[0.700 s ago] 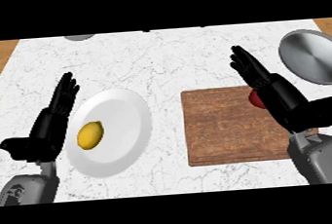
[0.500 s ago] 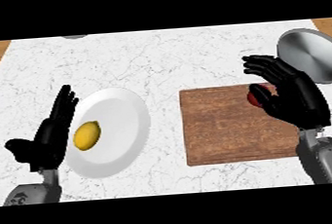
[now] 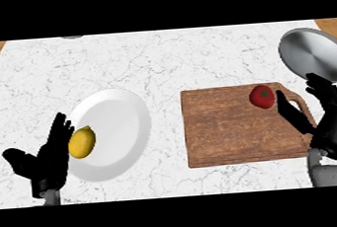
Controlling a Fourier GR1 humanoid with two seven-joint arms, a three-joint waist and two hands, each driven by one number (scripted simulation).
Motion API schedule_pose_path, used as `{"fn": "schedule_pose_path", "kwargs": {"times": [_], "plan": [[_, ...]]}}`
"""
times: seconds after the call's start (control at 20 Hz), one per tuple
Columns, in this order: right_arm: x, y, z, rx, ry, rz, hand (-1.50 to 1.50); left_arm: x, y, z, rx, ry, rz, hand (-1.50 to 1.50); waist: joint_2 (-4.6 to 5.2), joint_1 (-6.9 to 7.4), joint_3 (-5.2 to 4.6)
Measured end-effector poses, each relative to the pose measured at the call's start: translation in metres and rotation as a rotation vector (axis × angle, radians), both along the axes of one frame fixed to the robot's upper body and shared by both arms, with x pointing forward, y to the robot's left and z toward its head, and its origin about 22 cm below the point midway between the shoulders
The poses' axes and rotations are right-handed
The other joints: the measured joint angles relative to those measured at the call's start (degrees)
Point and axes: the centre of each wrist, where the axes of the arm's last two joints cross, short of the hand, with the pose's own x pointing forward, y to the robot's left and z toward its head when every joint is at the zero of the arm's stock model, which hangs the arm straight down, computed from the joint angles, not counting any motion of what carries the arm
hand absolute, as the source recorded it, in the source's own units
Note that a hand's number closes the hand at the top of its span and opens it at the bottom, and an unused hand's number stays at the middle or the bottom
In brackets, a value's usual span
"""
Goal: Pick the tomato from the cutting board and place it in the pan
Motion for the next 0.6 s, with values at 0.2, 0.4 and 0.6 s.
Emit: {"fn": "schedule_pose_path", "kwargs": {"times": [0.2,0.4,0.6], "plan": [[-0.012,0.031,-0.036,-0.091,0.029,-0.190,-1.50,-0.002,-0.007,-0.004,-0.035,0.027,-0.010,0.00,0.14,0.78,-0.18],[-0.009,0.046,-0.053,-0.157,0.098,-0.292,-1.50,-0.002,-0.013,-0.003,-0.049,0.034,-0.016,0.00,0.13,1.50,-0.20],[0.009,0.041,-0.044,-0.181,0.175,-0.372,-1.50,-0.001,-0.017,-0.003,-0.051,0.043,-0.005,0.00,-0.01,1.31,-0.21]]}}
